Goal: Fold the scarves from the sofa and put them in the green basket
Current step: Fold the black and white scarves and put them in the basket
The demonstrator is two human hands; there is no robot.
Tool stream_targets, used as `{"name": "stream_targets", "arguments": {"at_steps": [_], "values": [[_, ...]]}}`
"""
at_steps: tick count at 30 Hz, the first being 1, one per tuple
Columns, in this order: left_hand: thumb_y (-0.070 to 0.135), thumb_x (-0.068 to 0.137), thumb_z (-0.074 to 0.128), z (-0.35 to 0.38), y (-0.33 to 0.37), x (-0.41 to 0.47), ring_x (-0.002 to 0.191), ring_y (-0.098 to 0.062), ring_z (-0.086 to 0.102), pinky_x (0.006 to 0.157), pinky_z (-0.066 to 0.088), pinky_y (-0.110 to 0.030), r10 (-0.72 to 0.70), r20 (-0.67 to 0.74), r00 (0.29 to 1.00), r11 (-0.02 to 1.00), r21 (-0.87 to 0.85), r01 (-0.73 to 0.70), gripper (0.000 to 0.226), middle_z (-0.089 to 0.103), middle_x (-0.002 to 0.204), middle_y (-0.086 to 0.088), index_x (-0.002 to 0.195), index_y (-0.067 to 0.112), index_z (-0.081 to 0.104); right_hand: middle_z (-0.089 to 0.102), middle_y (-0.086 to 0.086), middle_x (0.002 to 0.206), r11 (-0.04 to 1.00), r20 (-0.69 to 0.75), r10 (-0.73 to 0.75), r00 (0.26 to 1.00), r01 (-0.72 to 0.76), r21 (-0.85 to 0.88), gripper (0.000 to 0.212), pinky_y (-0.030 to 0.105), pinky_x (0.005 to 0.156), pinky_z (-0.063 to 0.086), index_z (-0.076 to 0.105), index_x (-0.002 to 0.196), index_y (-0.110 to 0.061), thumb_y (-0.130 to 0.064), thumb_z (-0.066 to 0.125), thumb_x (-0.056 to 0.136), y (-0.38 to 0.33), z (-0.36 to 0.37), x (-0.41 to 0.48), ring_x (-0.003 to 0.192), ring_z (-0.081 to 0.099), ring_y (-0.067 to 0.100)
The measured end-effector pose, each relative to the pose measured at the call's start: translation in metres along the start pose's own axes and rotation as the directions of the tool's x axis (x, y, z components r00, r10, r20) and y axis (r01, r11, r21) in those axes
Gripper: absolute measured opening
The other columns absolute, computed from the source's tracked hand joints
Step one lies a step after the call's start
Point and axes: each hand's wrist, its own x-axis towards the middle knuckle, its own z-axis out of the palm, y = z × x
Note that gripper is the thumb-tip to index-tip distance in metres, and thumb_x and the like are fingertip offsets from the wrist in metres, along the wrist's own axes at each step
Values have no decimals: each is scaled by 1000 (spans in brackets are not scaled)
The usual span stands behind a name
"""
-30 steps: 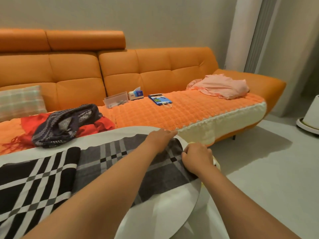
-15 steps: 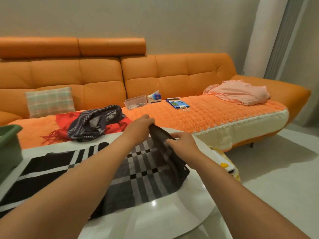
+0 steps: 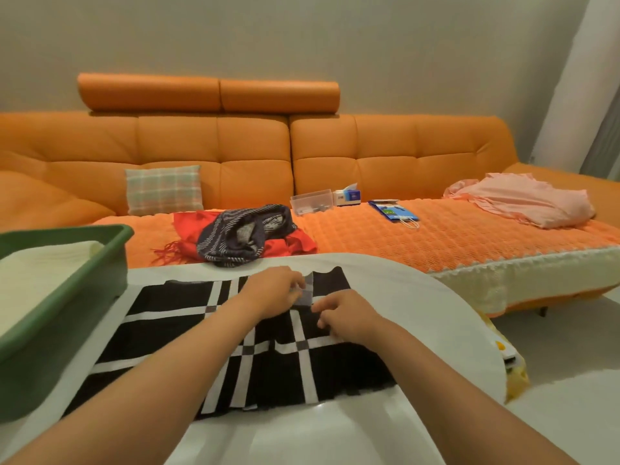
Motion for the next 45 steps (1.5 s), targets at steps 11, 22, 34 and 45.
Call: {"name": "stream_targets", "arguments": {"at_steps": [11,22,34,45], "values": [[29,93,53,17,-9,29,89,-17,62,70,45,-29,-59,-108,992,998,-44,55,20,71,97,4,94,24,72,53,-5,137,902,-104,-126,987,71,-426,40,37,105,45,66,125,-38,-20,57,91,35,0,24,124,50,17],[29,97,51,11,-9,34,92,-20,61,67,36,-29,-183,-273,945,983,-69,170,18,67,99,3,106,24,65,51,-2,139,854,-88,-175,981,107,-509,38,37,106,43,65,127,-36,-22,52,95,32,2,28,127,46,20],[39,104,35,28,-24,-10,147,-19,23,120,20,-43,-66,109,992,996,-57,73,50,29,159,-1,152,26,33,52,-2,142,773,-3,-341,940,278,-571,44,40,111,36,53,141,-28,-42,43,101,-1,36,10,130,44,18],[76,91,27,0,-97,-100,152,-32,5,116,12,-63,-412,290,864,911,146,386,68,4,166,9,152,52,8,19,4,162,697,268,-190,944,322,-640,63,53,118,17,25,153,-43,-67,35,96,-56,101,-38,148,17,30]]}}
